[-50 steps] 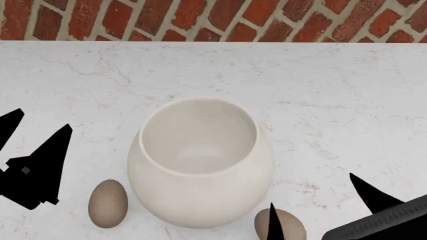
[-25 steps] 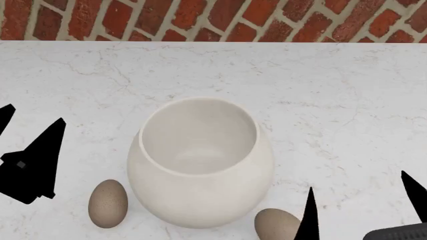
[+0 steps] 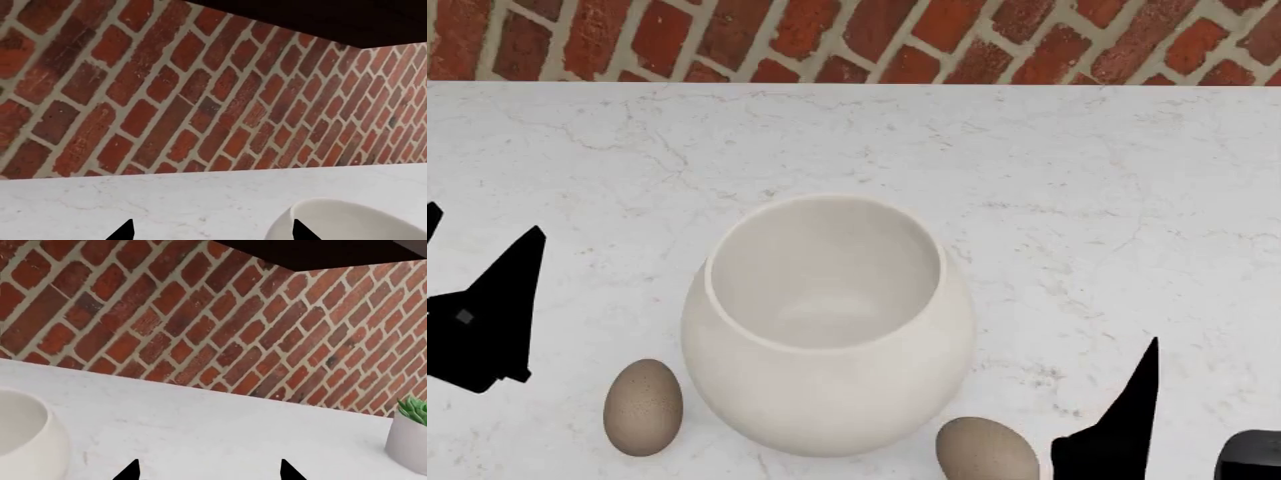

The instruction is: Place the eggs and milk next to the bowl.

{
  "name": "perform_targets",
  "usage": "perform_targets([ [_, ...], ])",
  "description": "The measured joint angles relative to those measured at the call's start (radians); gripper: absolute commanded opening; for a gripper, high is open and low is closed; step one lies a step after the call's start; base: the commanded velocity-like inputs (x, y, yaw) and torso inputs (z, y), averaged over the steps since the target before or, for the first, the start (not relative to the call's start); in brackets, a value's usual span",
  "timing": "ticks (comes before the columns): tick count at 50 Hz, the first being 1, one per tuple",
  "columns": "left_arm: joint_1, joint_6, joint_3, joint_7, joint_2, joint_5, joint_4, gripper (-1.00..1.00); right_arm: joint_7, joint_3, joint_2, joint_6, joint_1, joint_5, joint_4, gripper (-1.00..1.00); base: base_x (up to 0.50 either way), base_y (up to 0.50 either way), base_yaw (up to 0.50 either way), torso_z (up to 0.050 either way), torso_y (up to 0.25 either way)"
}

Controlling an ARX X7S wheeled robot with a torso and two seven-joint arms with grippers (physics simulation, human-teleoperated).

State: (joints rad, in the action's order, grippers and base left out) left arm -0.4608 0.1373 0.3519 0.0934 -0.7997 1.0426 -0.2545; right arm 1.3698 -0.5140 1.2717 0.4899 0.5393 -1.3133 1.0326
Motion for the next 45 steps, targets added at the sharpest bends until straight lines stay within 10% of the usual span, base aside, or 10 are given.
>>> perform_targets([
  [15, 0.006, -0.010, 0.003, -0.002, 0.011, -0.015, 0.016, 1.00, 0.158, -0.068, -0.041, 0.031, 0.066, -0.055, -0.005, 1.00, 0.00, 0.00, 0.00, 0.000, 0.000],
  [45, 0.033, -0.024, 0.004, 0.003, 0.014, -0.026, 0.003, 1.00, 0.201, 0.580, -0.385, 0.489, -0.222, -0.189, -0.008, 1.00, 0.00, 0.00, 0.00, 0.000, 0.000],
])
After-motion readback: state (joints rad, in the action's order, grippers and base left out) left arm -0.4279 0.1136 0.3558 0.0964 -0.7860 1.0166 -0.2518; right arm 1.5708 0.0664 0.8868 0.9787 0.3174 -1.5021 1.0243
